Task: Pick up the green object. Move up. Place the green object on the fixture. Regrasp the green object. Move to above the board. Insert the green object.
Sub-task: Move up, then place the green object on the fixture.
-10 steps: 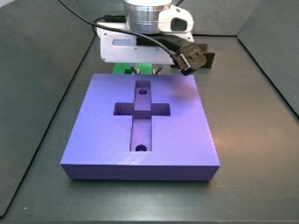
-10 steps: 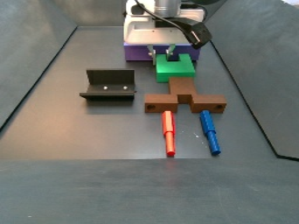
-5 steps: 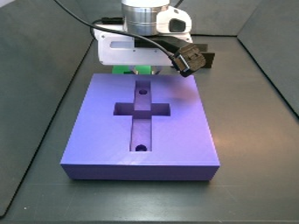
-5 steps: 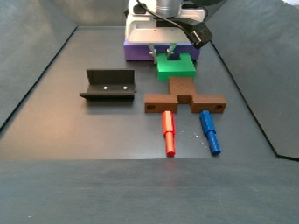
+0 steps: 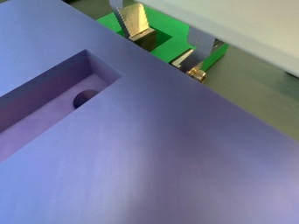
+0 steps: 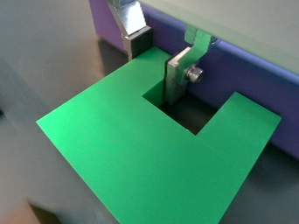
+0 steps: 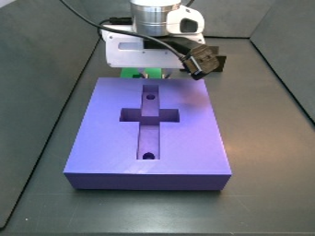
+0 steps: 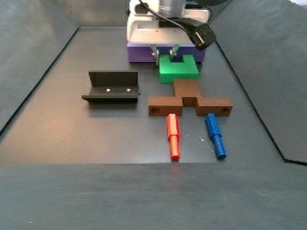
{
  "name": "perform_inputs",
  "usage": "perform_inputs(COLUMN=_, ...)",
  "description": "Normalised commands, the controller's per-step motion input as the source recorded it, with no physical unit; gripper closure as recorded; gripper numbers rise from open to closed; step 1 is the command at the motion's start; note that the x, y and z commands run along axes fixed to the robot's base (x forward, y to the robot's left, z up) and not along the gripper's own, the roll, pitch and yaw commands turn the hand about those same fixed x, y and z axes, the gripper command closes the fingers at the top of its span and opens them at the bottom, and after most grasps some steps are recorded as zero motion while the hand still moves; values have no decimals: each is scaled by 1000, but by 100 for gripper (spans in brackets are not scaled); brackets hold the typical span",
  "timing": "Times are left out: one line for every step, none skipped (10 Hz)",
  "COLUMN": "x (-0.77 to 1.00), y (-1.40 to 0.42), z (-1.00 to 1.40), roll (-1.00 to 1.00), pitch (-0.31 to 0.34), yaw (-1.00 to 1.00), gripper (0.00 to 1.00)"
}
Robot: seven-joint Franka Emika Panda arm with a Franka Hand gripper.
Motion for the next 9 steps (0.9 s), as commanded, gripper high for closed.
perform_inputs(x=-52, y=76, z=810, roll=14, pitch=23, yaw=23, gripper=100)
perform_inputs(x=-110, y=61, z=530, roll=-15, pitch=55, yaw=21, gripper=100)
perform_inputs(x=-90, y=44, z=331, roll=-43, pitch=50, yaw=16, gripper=100)
perform_inputs(x=0, y=31, z=0, roll=-77, pitch=0, yaw=0, gripper=100)
perform_inputs(x=197, y=251, z=291, roll=-429, pitch=0, yaw=0, gripper=100)
perform_inputs(x=517, y=449, z=460, roll=-809, pitch=74, yaw=0, gripper=100)
perform_inputs(x=611, y=383, z=534, roll=-886, pitch=74, yaw=0, gripper=100)
perform_inputs(x=640, y=303, z=511, roll=-929, pitch=26, yaw=0, gripper=100)
perform_inputs(x=646, y=280, z=466, roll=-963, pitch=26, yaw=0, gripper=100)
